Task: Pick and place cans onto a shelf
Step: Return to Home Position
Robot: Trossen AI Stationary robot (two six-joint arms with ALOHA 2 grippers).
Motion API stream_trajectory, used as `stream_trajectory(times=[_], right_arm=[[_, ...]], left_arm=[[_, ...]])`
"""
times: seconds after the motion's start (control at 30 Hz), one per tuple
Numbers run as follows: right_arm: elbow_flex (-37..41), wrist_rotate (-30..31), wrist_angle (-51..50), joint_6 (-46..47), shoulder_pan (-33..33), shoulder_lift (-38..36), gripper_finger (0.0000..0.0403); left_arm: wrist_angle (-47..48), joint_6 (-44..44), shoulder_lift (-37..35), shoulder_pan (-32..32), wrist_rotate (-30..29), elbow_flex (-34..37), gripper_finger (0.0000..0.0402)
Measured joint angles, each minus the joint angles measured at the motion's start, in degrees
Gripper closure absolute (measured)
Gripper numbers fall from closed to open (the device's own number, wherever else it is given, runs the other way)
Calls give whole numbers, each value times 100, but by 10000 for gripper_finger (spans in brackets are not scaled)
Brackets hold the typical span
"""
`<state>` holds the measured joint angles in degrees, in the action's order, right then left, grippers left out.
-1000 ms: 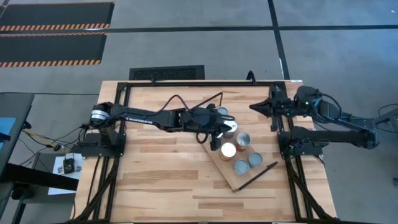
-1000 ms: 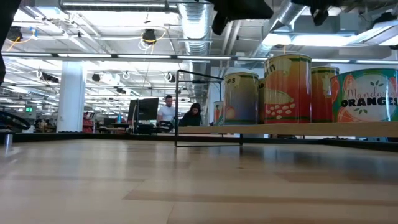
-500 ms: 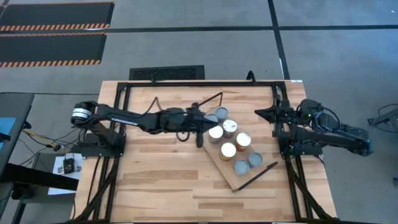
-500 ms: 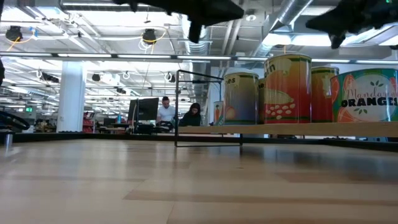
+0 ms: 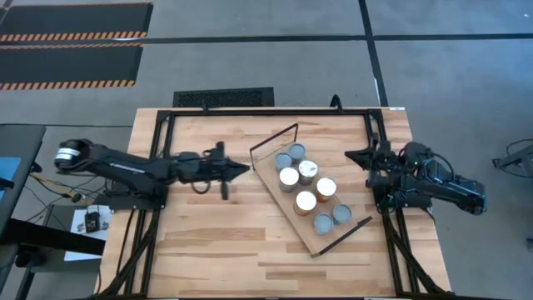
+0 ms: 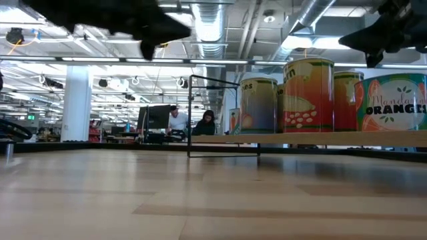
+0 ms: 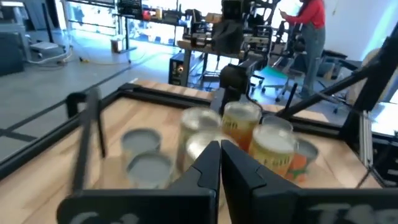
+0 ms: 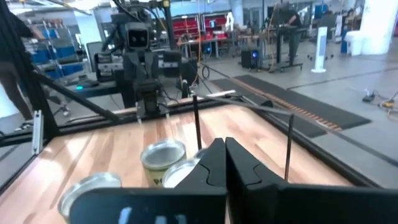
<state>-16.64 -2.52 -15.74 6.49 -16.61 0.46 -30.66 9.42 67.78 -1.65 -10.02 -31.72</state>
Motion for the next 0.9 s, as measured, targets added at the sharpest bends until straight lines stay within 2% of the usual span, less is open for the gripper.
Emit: stream_trajectory(times=[0.37,0.53,0.7,0.77,0.9], right_arm=[[604,13,622,139,-26,-34,396],[986,96,1197,357,-26,-32,395],[1610,110,2060,480,-23,-33,395],[1615,139,2066,548,-23,-15,395],[1617,136,2060,563,-12,-10,395]], left_arm=[[5,-289,-3217,275,-75,2265,401],[618,-348,-4861,335,-132,3018,401],[2162,-428,-6339,333,-305,3101,401],[2616,-408,-6792,333,-310,3101,401],[2626,-253,-6693,326,-329,3102,401]])
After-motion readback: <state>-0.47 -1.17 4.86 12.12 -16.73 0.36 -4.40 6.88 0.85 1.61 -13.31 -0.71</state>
